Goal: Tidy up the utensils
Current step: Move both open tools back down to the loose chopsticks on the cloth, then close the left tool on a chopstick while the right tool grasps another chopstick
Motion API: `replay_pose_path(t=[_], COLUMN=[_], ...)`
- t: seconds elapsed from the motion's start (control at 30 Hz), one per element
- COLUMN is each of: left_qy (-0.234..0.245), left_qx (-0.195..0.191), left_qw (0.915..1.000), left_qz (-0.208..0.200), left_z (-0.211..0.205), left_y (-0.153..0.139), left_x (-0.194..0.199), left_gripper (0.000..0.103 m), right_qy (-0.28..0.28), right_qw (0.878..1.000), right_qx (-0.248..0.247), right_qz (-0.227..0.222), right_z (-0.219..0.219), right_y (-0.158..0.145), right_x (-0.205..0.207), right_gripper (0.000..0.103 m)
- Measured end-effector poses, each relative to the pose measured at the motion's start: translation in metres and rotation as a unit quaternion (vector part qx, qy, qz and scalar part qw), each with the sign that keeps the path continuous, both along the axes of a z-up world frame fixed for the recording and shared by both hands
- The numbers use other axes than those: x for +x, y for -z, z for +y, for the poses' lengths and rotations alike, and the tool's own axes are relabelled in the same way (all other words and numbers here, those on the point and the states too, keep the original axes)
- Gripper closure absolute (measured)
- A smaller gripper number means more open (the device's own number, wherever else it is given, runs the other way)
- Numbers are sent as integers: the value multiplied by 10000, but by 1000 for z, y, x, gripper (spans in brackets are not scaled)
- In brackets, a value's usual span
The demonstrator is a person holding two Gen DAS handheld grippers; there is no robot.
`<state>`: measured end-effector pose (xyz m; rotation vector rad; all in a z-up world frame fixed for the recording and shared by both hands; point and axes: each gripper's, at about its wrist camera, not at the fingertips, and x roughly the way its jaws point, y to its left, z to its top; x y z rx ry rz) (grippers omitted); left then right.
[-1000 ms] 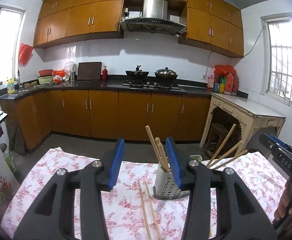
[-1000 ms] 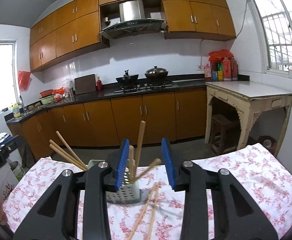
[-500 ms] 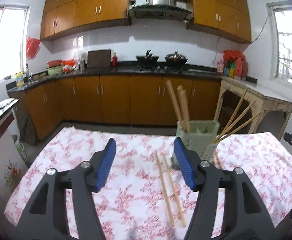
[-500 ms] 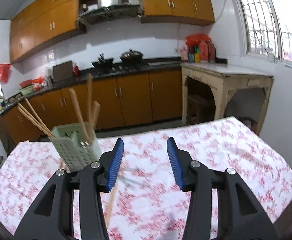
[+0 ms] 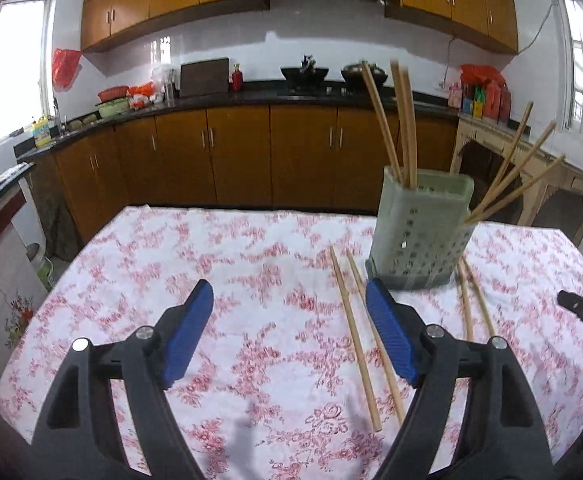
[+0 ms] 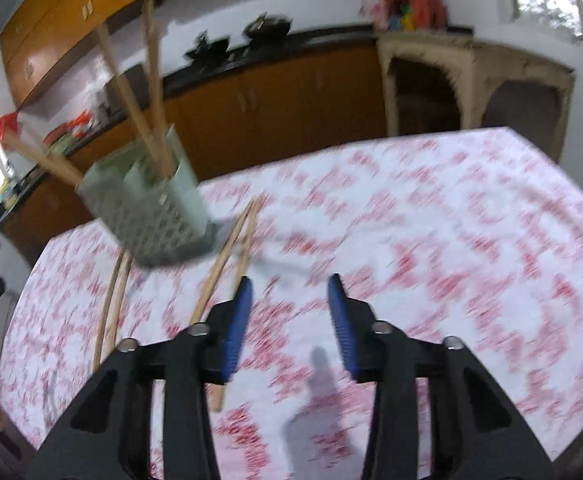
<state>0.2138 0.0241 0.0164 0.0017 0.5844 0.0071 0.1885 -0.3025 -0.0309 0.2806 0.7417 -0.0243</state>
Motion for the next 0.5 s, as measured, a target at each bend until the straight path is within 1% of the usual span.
replay_pose_path(t=[0.07, 0.23, 0.4, 0.43, 0.47, 0.5], left_qy=[54, 172, 268, 283, 314, 339], left_qx=[-4, -20, -50, -51, -43, -35], left_qw=[9999, 9992, 9983, 9981, 9979, 9977], left_qz=[124, 356, 522, 539, 566, 591], left_z=[-2, -6, -12, -13, -15, -17], left_y=[12, 34, 49, 50, 53, 55], left_x=[3, 7, 8, 8, 9, 9], left_gripper=[26, 27, 30, 31, 32, 33], right_qy=[-183, -540, -667, -659, -636, -620], right_qw=[9997, 9971, 9933, 9925, 9921, 9911], right_qx=[-51, -257, -614, -703, -834, -972], right_qz=[153, 480, 719, 753, 686, 669], right_z=[15, 47, 66, 68, 70, 71], right_y=[11, 34, 52, 56, 56, 56], right_x=[5, 17, 25, 25, 23, 22], right_gripper=[71, 71, 71, 72, 77, 79])
